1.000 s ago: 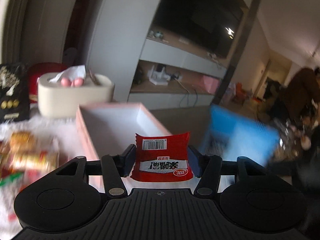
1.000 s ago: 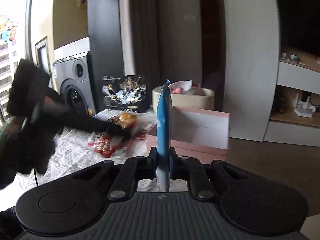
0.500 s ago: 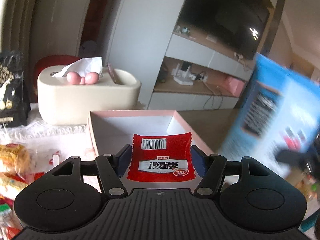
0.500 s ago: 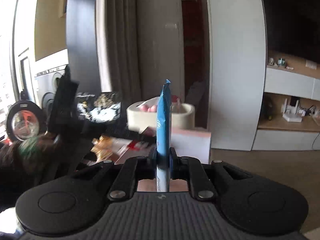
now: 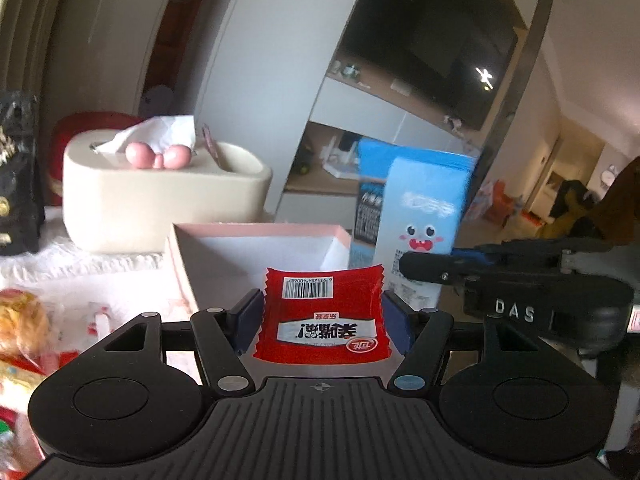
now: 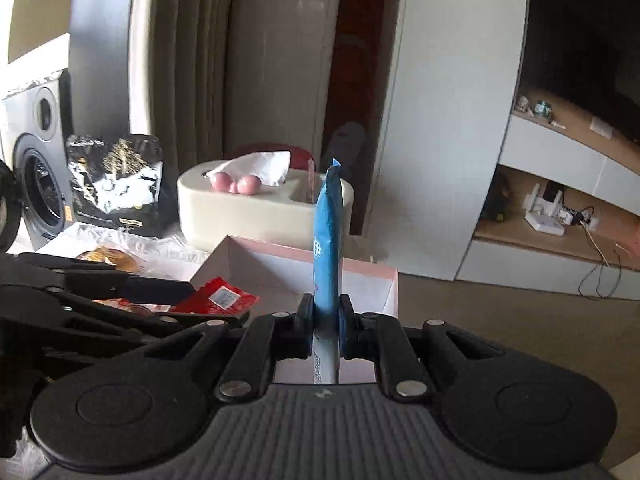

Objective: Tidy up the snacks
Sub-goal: 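Open the left tool dropping the red packet into the pink box while right drops blue packet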

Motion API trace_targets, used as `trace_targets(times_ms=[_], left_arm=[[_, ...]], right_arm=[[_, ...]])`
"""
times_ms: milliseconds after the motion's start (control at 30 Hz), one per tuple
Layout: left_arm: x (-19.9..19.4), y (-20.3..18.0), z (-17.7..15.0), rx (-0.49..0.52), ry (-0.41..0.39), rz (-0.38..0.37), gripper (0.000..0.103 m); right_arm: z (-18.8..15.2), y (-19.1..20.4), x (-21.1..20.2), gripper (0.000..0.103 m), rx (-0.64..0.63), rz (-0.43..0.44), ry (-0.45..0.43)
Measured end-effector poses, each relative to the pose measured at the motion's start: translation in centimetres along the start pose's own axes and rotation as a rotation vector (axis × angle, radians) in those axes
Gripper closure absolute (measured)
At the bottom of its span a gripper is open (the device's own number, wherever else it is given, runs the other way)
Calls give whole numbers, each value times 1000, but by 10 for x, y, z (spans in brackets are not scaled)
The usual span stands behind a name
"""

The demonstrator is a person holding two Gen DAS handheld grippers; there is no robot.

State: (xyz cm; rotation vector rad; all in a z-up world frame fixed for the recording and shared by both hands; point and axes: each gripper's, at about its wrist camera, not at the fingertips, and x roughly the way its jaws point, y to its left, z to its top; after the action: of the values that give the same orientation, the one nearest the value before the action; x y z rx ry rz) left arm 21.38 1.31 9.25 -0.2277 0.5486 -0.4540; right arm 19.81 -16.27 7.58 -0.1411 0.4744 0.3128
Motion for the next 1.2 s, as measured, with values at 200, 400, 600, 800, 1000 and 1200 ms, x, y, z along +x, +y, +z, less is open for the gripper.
trace_targets(times_ms=[200,400,600,800,1000,1200], left_arm=[[-5,-6,-4,66,-16,33,31],[-10,-5,-1,48,-22,38,31],[-5,-4,-5,72,23,53,30],[-5,-53,-36,503,50,22,30],[-39,-20,-21,245,-65,59,31],[-125,58,-25,-113,-208,248,34]], right_arm=[[-2,-5,7,78,77,61,42],[-5,-8,2,65,113,76,39],[-9,-13,-4,60,132,45,27],[-22,-26,-5,59,187,28,60],[-28,-27,-12,59,219,43,66],[-32,15,-30,56,57,66,-19]])
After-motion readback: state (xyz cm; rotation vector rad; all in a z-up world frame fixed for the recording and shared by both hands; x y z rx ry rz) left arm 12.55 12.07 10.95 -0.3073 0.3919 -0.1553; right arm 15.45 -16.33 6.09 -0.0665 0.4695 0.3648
